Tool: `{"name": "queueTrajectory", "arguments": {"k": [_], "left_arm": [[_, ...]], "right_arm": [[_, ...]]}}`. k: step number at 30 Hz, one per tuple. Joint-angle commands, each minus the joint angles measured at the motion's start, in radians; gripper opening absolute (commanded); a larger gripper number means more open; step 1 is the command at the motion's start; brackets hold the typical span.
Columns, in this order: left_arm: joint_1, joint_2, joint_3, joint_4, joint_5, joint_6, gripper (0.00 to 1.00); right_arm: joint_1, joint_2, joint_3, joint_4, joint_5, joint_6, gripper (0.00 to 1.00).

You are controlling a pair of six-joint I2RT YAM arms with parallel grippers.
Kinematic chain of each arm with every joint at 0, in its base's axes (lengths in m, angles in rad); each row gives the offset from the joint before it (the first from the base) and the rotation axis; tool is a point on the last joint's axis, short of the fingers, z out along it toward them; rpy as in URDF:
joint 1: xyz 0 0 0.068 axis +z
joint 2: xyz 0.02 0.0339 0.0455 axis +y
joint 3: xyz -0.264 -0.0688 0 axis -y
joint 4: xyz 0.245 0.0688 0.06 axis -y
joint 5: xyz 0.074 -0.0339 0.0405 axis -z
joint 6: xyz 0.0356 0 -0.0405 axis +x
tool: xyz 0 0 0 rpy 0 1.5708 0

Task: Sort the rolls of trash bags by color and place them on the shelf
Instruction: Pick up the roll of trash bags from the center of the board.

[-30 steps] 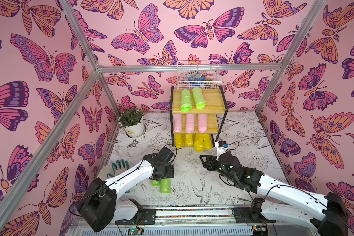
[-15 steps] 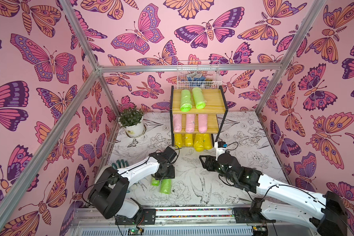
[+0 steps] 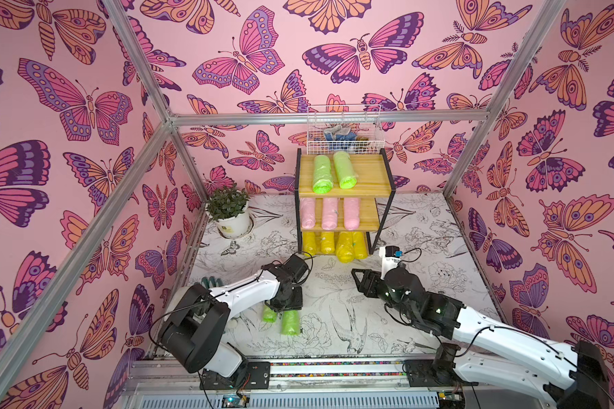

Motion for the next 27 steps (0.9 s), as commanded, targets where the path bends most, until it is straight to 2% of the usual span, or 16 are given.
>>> {"name": "queueTrajectory", "arguments": {"k": [1, 3, 7, 12, 15, 19, 24, 27], "left_arm": [[-0.011, -0.062, 0.021, 0.008, 0.059, -0.019, 0.11], [-0.012, -0.119, 0.025, 0.026, 0.089, -0.032, 0.0], [-0.014, -0.288, 0.03, 0.065, 0.129, -0.078, 0.0], [-0.013, -0.462, 0.045, 0.107, 0.153, -0.146, 0.0], [-0.013, -0.549, 0.032, 0.165, 0.163, -0.212, 0.0], [-0.013, -0.644, -0.015, 0.301, 0.167, -0.324, 0.0], [-0.014, -0.712, -0.063, 0.421, 0.14, -0.423, 0.0], [-0.013, -0.718, -0.064, 0.435, 0.139, -0.448, 0.0]], "right_arm": [[0.008, -0.02, 0.017, -0.081, 0.045, 0.0, 0.65], [0.009, -0.023, 0.041, -0.137, 0.071, -0.017, 0.71], [0.009, -0.034, 0.085, -0.234, 0.12, -0.069, 0.8], [0.007, -0.079, 0.134, -0.276, 0.093, -0.104, 0.94], [0.007, -0.077, 0.183, -0.279, 0.013, -0.108, 0.98], [0.007, -0.034, 0.223, -0.231, -0.129, -0.065, 0.97], [0.009, 0.013, 0.156, 0.043, -0.314, 0.066, 0.94], [0.018, 0.069, 0.164, 0.118, -0.39, 0.111, 0.94]]}}
